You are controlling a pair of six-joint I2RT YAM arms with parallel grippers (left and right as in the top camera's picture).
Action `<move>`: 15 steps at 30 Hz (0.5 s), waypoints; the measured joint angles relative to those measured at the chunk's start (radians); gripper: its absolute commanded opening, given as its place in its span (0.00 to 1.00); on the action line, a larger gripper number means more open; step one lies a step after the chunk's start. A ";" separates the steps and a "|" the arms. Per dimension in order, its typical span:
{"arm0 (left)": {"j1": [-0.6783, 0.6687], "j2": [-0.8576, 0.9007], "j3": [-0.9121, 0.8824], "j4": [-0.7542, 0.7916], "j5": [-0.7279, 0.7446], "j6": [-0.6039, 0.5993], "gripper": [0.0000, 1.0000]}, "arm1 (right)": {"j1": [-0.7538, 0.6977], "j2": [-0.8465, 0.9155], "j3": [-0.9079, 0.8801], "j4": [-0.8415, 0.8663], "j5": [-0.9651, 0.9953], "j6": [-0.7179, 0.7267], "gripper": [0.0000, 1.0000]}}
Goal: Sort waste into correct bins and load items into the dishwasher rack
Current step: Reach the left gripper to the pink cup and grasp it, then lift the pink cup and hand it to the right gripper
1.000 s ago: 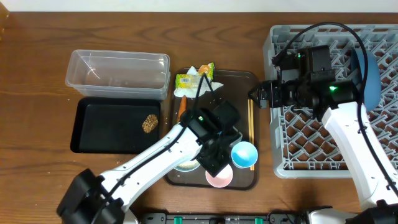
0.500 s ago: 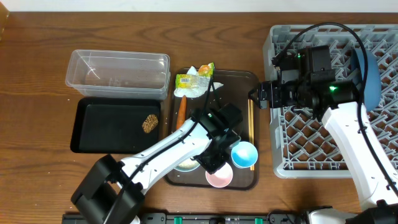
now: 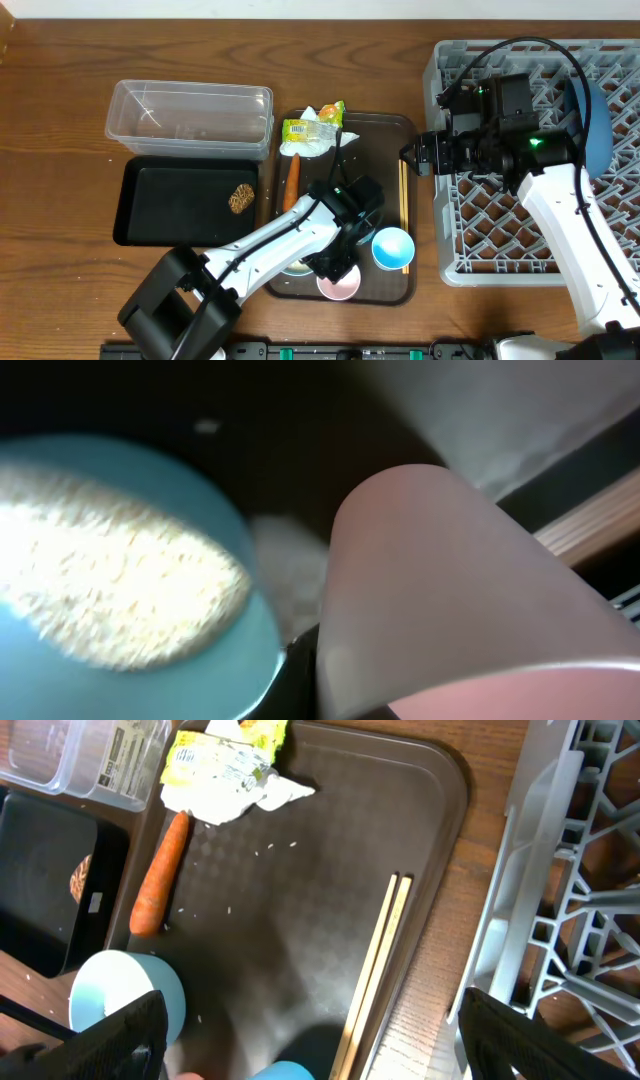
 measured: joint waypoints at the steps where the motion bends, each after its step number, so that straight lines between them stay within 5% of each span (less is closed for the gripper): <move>1: 0.002 -0.006 0.000 -0.020 -0.014 -0.008 0.06 | 0.000 0.000 0.000 -0.001 0.000 0.000 0.85; 8: 0.098 -0.193 0.052 -0.069 -0.050 -0.023 0.06 | 0.000 0.000 0.000 -0.003 0.000 0.000 0.87; 15: 0.372 -0.465 0.091 0.093 0.034 -0.040 0.06 | 0.000 0.000 0.000 0.005 -0.081 -0.005 0.78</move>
